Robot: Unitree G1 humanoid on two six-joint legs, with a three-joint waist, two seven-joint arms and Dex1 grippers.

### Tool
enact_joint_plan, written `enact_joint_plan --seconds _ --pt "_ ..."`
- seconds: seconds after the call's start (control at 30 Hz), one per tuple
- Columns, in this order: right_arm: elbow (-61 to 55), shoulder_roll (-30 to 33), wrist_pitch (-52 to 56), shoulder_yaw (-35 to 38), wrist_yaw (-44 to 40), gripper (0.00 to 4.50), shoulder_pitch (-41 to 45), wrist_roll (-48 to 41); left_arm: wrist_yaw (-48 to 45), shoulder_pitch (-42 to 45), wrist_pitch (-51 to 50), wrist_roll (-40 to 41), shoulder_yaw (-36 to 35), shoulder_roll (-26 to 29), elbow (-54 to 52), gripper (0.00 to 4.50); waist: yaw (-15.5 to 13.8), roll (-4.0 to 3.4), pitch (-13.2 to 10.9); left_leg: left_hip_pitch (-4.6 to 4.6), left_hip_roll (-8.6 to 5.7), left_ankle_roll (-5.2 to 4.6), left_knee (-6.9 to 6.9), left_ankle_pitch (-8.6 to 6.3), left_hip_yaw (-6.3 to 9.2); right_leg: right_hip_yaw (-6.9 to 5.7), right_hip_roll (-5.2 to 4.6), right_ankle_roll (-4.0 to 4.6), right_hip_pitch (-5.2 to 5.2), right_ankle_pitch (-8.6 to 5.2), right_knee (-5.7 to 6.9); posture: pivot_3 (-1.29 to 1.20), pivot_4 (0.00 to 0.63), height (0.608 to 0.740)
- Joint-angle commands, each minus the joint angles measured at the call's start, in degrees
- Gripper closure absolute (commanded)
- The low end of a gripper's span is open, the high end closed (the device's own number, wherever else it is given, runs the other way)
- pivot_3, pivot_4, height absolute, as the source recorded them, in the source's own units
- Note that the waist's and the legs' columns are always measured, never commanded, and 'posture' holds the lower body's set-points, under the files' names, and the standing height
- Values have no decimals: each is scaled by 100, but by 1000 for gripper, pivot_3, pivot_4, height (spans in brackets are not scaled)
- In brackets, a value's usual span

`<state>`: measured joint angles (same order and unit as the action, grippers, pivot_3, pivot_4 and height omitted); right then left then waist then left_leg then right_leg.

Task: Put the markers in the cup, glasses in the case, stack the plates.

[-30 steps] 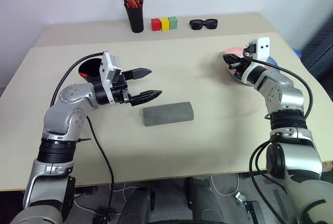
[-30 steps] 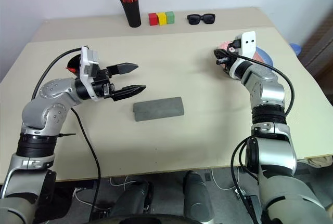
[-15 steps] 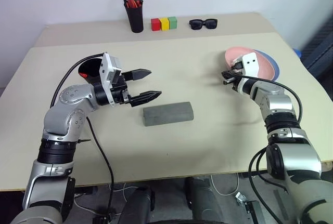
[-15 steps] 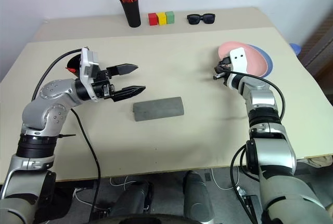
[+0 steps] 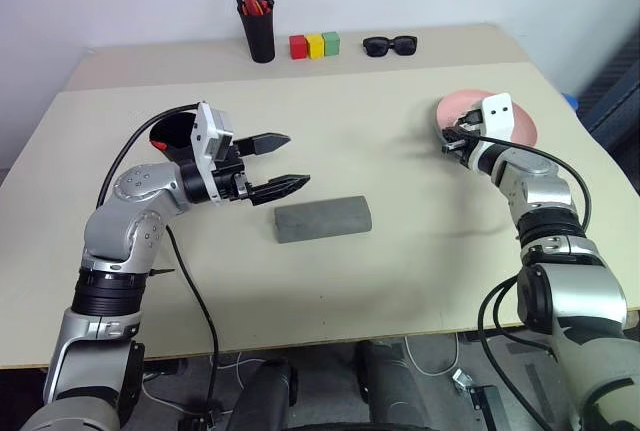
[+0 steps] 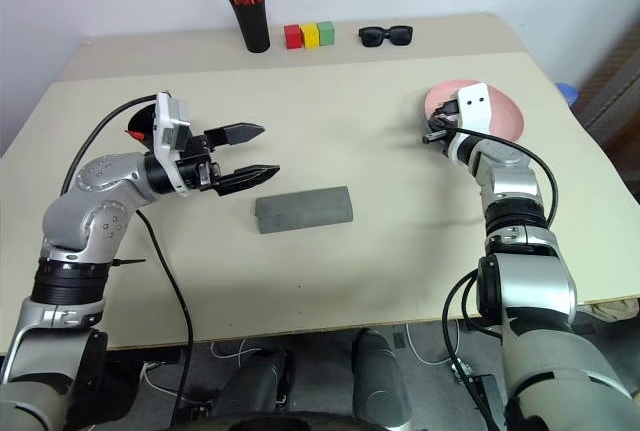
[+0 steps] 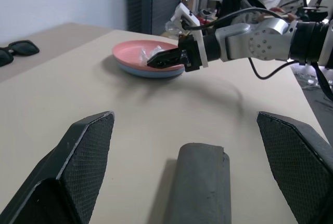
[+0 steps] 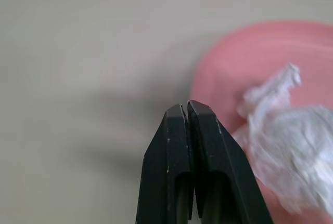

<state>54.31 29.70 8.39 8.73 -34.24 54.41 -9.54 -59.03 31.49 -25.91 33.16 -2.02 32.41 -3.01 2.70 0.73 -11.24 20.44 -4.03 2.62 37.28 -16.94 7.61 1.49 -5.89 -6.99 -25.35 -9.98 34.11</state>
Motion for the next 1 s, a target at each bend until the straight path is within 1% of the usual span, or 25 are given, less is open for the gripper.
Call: enact_joint_plan --seconds 0.03,0.1,0.13,0.2,0.3,0.37,0.43,0.53,0.63,0.73,0.83,0.9,1.0 --pt "-1163 -120 260 344 -584 4421 62 -724 16 67 45 71 -238 111 -190 0 3 0 0 -1 0 0 0 0 0 0 0 0 0 0 0 0 150 740" --pt "-1799 -124 581 390 -958 4421 -142 -1050 24 46 65 64 -264 136 -193 0 -4 0 0 0 1 0 -1 0 1 0 0 0 -1 0 1 0 150 740" --pt "-2211 -113 864 406 -1149 4191 -303 -1271 22 14 71 77 -301 152 -209 0 -15 0 0 0 1 0 -1 0 1 0 0 0 -1 0 1 0 150 740" --pt "-3107 -48 1234 341 -1599 3529 -718 -1645 25 -75 86 85 -342 162 -275 0 -44 1 1 2 0 -1 0 0 7 -2 0 -1 0 0 0 0 150 740" --pt "-4147 39 1456 334 -1980 2059 -1264 -2011 22 -297 31 161 -396 195 -494 0 -65 1 0 4 -2 -1 2 -1 8 -2 -1 -1 2 0 -1 0 150 740" --pt "-4857 28 1659 443 -2150 987 -1604 -2421 -142 -634 -92 374 -581 358 -734 0 -54 0 0 5 -2 -1 5 -1 6 -1 -2 -1 2 0 0 0 150 740" --pt "-5280 65 1798 532 -2225 19 -1844 -2676 -274 -926 -133 519 -763 520 -857 0 -7 -2 -1 0 1 -1 -1 -1 6 -1 -1 -1 -1 0 3 0 150 740" --pt "-5797 309 1774 440 -2546 19 -2256 -2764 -436 -1381 -124 629 -1116 831 -894 0 -19 -2 -1 -4 5 -1 -2 -1 4 -1 2 1 -2 0 6 0 150 740" --pt "-6152 522 1477 463 -2756 19 -2609 -2711 -436 -1722 -164 821 -1394 948 -1059 0 -42 -2 0 -4 4 -1 4 -1 3 -1 2 1 5 -1 2 0 150 740" --pt "-6361 903 1248 489 -3137 19 -3090 -2605 -430 -2044 -110 804 -1487 994 -1247 0 -97 -2 0 -1 3 -2 7 -1 2 -1 0 0 8 -2 -1 0 150 740" --pt "-6448 1109 945 444 -3048 19 -3395 -2260 -652 -2292 133 684 -1687 1147 -1014 0 -150 -1 0 -4 3 -2 9 -1 -2 -1 0 0 11 -2 -4 0 150 740" --pt "-6510 1187 1100 422 -2965 19 -3452 -2293 -792 -2305 192 716 -1762 1239 -817 0 -157 -1 0 -7 6 -2 8 -1 -5 -1 2 2 11 -2 -2 0 150 740" --pt "-6469 1224 1101 428 -2948 19 -3472 -2306 -670 -2285 374 555 -1606 1126 -782 0 -175 0 1 -8 8 -1 13 -1 -5 -1 2 3 14 -1 -1 0 150 740"
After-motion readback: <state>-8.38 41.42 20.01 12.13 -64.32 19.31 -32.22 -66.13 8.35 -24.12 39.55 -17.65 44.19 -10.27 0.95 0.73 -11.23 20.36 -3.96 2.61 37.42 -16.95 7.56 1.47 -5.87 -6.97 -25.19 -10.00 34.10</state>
